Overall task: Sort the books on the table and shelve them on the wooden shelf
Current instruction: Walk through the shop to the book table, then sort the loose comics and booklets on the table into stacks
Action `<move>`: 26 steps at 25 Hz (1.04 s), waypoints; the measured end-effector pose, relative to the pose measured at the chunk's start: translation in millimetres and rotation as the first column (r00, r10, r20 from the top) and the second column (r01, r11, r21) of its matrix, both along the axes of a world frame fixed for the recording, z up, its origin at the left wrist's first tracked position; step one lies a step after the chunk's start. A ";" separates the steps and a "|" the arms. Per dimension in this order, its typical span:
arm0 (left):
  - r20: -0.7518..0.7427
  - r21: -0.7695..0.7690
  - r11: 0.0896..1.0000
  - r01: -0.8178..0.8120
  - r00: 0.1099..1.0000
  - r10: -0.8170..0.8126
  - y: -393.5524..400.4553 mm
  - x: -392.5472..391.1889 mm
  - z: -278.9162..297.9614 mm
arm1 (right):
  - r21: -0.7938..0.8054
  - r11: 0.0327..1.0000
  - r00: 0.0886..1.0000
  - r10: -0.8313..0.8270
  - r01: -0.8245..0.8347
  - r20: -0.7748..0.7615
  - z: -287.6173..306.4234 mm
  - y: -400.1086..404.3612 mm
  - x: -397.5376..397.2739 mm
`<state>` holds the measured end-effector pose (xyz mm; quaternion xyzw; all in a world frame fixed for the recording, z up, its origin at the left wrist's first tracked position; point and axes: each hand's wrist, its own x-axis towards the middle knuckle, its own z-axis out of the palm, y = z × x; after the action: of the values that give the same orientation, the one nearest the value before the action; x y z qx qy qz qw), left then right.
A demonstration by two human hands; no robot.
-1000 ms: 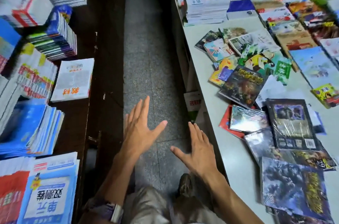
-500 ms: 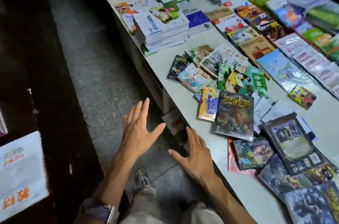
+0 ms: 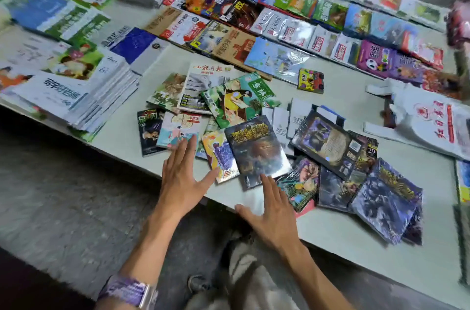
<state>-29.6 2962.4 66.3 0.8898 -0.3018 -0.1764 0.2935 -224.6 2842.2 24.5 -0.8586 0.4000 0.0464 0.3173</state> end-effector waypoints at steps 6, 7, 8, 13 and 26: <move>-0.015 0.082 0.996 0.027 1.000 -0.026 -58.7 6.4 -10.8 | 0.033 0.999 1.000 -0.021 0.021 0.010 -14.1 -52.5 15.2; 0.000 0.096 0.995 0.012 1.000 -0.012 -68.5 9.2 -13.7 | 0.027 1.000 1.000 -0.006 0.006 0.015 -16.2 -60.8 18.0; 0.008 0.101 0.995 0.002 1.000 -0.003 -77.5 10.1 -16.2 | 0.025 1.000 1.000 0.004 -0.005 0.018 -17.5 -68.3 20.0; -0.026 0.131 0.989 0.072 0.997 -0.069 -111.9 5.2 -32.4 | 0.006 1.000 1.000 -0.003 0.003 -0.024 -23.8 -93.2 21.2; -0.305 0.343 0.904 0.253 0.941 -0.148 -187.4 0.3 -85.5 | -0.108 0.990 0.979 -0.106 0.088 -0.175 -56.1 -169.0 21.4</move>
<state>-29.2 2775.0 -19.2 0.8606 -0.3098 -0.3809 0.1355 -203.2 2673.3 -31.6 -0.8452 0.4702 0.0885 0.2383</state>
